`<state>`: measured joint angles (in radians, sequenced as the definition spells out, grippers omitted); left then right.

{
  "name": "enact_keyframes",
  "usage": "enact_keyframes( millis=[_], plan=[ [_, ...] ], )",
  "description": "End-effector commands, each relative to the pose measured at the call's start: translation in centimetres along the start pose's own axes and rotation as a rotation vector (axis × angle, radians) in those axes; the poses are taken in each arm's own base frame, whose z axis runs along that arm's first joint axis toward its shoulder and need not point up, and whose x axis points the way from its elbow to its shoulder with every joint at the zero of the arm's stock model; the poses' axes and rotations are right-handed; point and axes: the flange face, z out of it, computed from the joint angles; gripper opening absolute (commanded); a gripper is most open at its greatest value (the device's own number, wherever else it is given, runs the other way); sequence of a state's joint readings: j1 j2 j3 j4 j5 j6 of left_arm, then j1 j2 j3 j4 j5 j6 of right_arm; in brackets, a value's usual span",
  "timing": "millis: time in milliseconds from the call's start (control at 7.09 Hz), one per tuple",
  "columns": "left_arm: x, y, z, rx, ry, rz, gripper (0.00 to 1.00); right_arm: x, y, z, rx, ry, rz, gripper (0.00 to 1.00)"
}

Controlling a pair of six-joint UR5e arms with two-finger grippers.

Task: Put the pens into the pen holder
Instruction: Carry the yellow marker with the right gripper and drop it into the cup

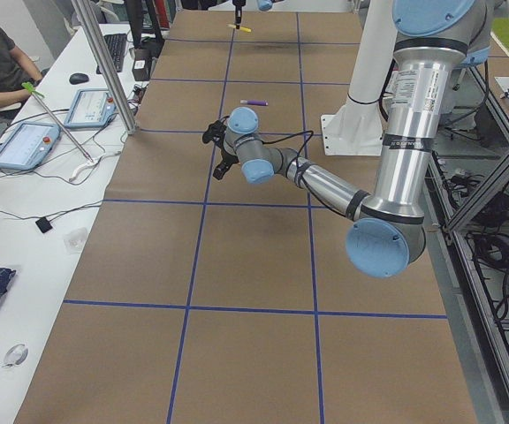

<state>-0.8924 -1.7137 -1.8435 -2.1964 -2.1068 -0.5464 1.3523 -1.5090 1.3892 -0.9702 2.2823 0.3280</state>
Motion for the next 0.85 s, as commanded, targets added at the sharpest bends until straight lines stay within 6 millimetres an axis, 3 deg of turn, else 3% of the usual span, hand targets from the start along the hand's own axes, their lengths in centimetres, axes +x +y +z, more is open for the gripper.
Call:
enact_keyframes(
  millis=[0, 141, 423, 564, 705],
  plan=[
    [-0.1, 0.0, 0.0, 0.0, -0.001, -0.002, 0.99, -15.8, -1.8, -0.6, 0.245, -0.13, -0.029, 0.0],
    [-0.1, 0.0, 0.0, -0.001, -0.002, -0.001, 0.99, -25.2, -1.9, -3.0, 0.329, -0.207, -0.005, 0.0],
    [-0.4, 0.4, 0.2, -0.009, -0.007, -0.007, 0.99, -37.9, -2.9, -7.6, 0.48, -0.371, 0.088, 0.0],
    [-0.6, 0.6, 0.3, -0.011, -0.008, -0.008, 0.99, -43.9, -1.1, -8.1, 0.568, -0.405, 0.068, 0.0],
    [-0.7, 0.8, 0.3, -0.015, -0.01, -0.011, 0.99, -50.1, 0.4, -7.2, 0.666, -0.42, 0.069, 0.0]
  ],
)
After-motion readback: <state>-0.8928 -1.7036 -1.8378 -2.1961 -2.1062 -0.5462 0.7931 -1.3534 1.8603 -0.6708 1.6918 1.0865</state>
